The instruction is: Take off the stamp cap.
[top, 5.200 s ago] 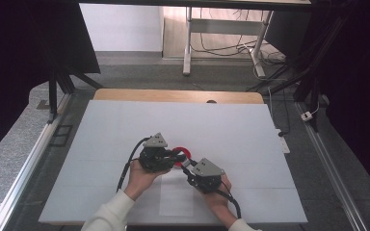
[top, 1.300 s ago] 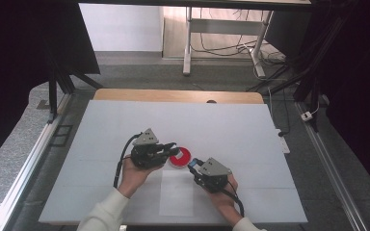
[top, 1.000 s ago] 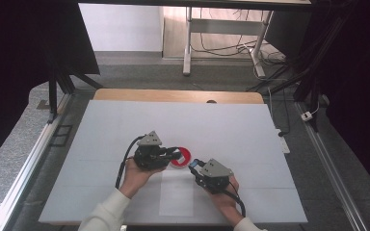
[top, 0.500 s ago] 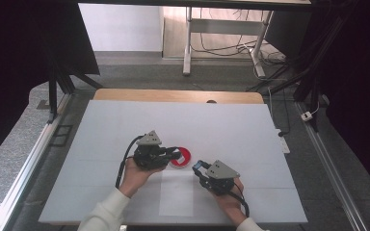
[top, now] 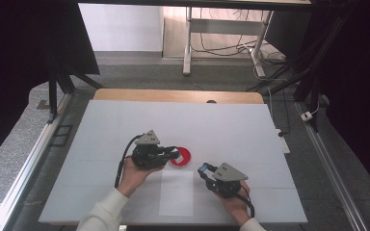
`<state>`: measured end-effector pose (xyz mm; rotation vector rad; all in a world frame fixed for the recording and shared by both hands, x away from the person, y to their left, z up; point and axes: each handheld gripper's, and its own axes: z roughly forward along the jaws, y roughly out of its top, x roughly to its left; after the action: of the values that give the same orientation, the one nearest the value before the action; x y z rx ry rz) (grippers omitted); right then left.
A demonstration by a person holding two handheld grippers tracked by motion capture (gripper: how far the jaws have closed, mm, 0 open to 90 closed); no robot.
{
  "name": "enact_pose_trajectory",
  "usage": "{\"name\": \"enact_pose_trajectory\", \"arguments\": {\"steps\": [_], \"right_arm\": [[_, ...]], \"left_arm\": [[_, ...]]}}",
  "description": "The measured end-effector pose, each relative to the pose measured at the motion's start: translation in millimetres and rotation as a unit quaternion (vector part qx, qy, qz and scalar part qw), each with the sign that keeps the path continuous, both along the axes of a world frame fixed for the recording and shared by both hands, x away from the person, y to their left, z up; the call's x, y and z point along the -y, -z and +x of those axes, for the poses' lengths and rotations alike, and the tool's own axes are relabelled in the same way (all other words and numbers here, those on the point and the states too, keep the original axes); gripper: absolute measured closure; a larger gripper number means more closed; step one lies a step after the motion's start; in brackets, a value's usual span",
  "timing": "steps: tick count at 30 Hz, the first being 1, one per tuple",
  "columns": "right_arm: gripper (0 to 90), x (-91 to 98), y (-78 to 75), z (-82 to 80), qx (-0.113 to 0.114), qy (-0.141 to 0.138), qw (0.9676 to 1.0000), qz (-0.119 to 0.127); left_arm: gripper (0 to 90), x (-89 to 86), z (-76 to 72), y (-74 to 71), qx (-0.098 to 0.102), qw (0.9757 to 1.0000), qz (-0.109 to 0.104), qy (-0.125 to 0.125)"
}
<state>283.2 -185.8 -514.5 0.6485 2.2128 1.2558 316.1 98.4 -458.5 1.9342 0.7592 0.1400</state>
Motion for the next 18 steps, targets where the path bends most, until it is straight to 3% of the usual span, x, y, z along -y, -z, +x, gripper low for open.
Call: {"name": "enact_pose_trajectory", "arguments": {"steps": [8, 18], "right_arm": [[65.2, 11.7, 0.7, -1.4, -0.009, 0.002, 1.0, 0.003], [65.1, 43.6, 0.6, -7.9, -0.008, 0.022, 0.9997, 0.0]], "left_arm": [[75.3, -1.5, -0.4, -2.0, 0.004, 1.0, 0.002, 0.0], [75.2, -7.1, -0.4, -7.3, 0.015, 0.9999, 0.005, -0.008]]}}
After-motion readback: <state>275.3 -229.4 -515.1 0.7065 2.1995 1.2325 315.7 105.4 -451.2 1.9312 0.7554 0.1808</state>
